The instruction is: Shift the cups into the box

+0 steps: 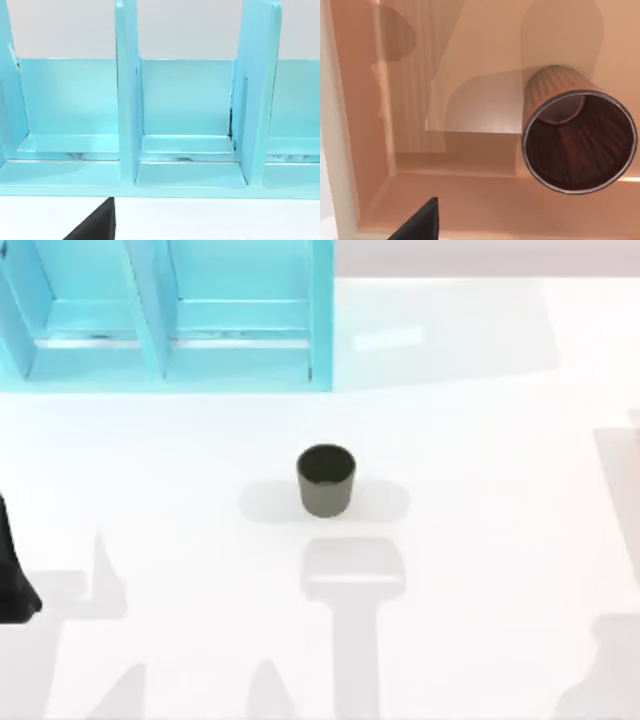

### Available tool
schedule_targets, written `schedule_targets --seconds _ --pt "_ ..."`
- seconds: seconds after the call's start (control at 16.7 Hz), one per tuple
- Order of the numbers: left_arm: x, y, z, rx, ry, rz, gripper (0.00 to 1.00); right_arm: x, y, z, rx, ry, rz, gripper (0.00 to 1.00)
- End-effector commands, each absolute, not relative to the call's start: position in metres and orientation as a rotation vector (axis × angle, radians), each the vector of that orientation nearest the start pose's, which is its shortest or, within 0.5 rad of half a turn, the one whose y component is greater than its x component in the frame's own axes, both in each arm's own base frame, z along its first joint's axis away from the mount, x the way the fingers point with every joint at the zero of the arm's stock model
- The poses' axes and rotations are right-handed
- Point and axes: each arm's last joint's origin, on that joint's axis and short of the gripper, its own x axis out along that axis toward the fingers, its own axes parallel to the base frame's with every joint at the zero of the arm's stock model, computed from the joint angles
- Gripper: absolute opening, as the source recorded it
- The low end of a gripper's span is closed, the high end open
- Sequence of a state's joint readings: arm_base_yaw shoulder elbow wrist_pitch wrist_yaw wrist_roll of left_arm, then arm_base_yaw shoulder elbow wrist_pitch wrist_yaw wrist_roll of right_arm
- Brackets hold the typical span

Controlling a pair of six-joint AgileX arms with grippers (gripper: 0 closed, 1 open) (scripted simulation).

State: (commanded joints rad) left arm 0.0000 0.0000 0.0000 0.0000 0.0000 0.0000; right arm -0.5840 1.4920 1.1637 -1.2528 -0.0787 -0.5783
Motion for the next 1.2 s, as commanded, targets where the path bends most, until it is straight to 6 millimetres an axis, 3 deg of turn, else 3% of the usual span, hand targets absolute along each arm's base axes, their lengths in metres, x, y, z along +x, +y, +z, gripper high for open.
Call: schedule_targets --seconds 0.54,0.96,1.2 --pt "0.106 -0.001 0.160 0.000 0.000 0.000 1.00 0.214 -0.136 0.323 0.063 1.533 0.044 1.00" --pt "0.106 -0.001 0.160 0.000 0.000 0.000 1.00 0.216 -0.134 0.327 0.057 1.535 0.047 1.00" --pt "0.106 -0.001 0.160 0.000 0.000 0.000 1.00 0.257 -0.117 0.325 0.034 1.571 0.056 1.00"
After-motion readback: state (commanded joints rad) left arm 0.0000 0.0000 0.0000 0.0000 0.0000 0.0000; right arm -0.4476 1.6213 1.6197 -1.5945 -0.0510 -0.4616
